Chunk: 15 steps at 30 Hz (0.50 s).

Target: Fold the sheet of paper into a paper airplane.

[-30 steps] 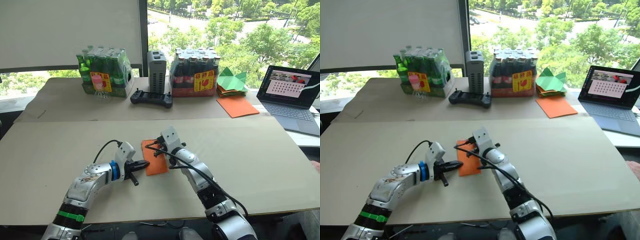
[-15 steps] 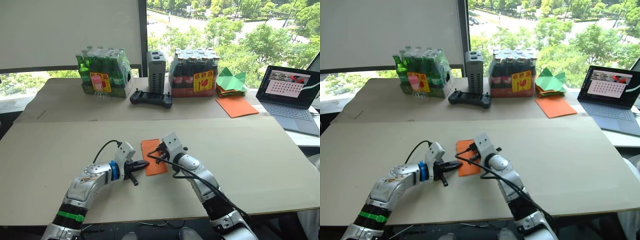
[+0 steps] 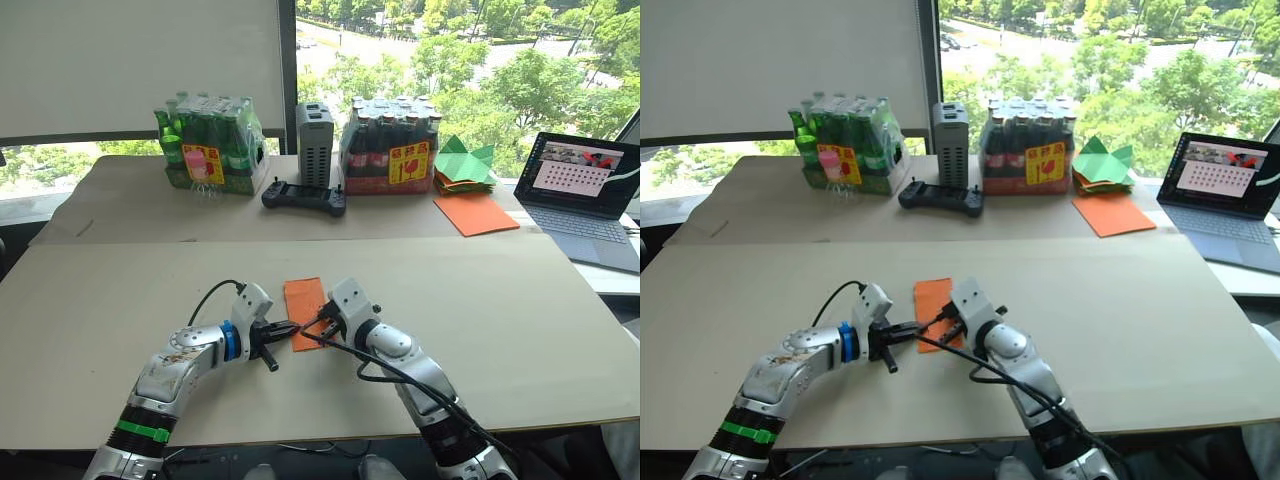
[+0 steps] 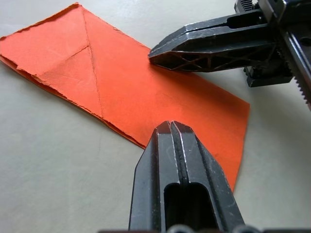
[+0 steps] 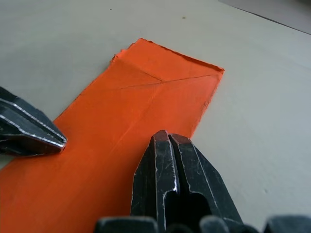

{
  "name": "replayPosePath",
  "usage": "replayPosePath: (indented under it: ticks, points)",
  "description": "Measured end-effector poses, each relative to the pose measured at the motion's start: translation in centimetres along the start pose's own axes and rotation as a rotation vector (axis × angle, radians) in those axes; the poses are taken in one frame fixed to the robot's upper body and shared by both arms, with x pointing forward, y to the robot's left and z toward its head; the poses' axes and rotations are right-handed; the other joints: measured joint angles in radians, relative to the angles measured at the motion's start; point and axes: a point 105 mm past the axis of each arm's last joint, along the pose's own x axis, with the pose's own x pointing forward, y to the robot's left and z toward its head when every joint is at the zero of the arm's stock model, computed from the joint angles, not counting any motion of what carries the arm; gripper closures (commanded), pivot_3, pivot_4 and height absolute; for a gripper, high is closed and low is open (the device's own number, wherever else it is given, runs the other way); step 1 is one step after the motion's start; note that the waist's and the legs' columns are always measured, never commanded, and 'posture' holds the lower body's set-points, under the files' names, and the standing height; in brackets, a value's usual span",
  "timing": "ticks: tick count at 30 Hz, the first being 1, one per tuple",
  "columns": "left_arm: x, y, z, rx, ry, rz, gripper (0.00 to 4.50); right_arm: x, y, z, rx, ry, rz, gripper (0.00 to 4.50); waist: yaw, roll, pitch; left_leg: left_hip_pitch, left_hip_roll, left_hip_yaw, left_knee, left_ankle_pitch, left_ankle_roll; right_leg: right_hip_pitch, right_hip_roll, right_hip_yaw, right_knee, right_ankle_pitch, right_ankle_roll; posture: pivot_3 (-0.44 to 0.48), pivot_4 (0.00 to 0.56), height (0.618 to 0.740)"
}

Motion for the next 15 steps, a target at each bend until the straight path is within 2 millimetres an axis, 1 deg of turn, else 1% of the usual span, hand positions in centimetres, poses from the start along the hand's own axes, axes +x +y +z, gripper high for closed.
replayPosePath:
  ticks: [10, 15]
  points:
    - [0.1, 0.0, 0.0, -0.003, 0.003, -0.009, 4.5, -1.6, 0.8, -0.4, 0.005, 0.037, 0.053, 4.48, 0.0, 0.0, -0.001, 0.001, 0.0, 0.0, 0.0, 0.0, 0.0, 0.001, 0.0, 0.0, 0.0, 0.0, 0.0, 0.0, 0.15, 0.74]
    - [0.1, 0.0, 0.0, -0.003, 0.003, -0.012, 4.5, -2.6, 1.1, -0.9, -0.001, 0.069, 0.116, 4.48, 0.0, 0.0, -0.001, 0.001, 0.0, 0.0, 0.0, 0.0, 0.0, 0.001, 0.0, 0.0, -0.001, 0.0, 0.0, 0.0, 0.15, 0.74]
